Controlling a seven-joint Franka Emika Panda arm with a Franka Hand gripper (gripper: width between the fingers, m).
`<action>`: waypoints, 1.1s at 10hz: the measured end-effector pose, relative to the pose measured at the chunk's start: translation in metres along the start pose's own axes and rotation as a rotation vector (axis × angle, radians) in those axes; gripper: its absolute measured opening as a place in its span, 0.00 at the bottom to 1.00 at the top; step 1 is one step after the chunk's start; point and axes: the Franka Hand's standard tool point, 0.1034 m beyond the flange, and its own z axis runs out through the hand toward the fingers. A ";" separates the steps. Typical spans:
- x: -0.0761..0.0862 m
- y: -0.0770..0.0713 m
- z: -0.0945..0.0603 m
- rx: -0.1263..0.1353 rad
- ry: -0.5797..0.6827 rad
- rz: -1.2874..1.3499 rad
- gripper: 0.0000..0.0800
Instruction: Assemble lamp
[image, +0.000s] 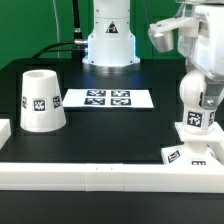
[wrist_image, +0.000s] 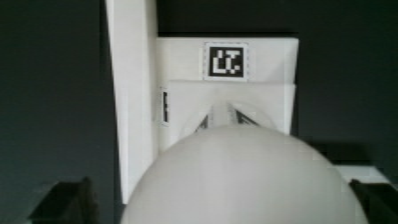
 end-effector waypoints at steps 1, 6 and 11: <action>-0.001 0.000 0.000 -0.001 -0.009 -0.075 0.87; -0.005 0.000 0.002 0.002 -0.011 -0.148 0.72; -0.010 -0.001 0.002 0.009 -0.010 -0.071 0.72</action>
Offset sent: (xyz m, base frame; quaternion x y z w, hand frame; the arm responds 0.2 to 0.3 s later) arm 0.0000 0.0000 0.0000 0.0000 0.0000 -0.0650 0.9979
